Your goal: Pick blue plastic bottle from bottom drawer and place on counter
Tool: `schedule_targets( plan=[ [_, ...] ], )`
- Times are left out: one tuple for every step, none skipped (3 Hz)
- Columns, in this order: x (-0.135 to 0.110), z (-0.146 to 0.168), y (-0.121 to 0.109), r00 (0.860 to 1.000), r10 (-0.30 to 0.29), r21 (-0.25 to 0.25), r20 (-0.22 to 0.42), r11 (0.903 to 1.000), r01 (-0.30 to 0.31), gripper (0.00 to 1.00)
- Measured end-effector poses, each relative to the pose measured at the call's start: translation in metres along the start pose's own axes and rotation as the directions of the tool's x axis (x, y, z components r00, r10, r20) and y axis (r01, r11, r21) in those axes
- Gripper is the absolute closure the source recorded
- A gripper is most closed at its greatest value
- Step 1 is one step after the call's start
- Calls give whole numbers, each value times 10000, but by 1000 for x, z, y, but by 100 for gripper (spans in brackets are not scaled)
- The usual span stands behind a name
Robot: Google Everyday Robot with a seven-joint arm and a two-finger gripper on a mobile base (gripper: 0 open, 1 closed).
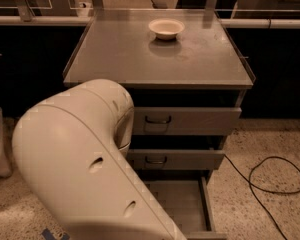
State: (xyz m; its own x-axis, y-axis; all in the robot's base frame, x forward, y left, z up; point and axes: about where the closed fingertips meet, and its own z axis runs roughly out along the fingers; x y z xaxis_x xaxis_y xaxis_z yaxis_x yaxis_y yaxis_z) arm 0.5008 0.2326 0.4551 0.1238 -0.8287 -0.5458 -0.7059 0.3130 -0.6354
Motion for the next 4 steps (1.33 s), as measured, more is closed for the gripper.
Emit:
schedule_targets(
  plan=[
    [-14,-67,-53,9908,-1317,1473,310,9811,1258,100],
    [14,-134,-121,9677,-2406,2847,-757,9248,2522,100],
    [-20,-181,-180,9667,-2008,4362,-1583,8641,2510,100],
    [-52,-217,-235,9539,-727,5792,-2910,7802,2361,100]
  ],
)
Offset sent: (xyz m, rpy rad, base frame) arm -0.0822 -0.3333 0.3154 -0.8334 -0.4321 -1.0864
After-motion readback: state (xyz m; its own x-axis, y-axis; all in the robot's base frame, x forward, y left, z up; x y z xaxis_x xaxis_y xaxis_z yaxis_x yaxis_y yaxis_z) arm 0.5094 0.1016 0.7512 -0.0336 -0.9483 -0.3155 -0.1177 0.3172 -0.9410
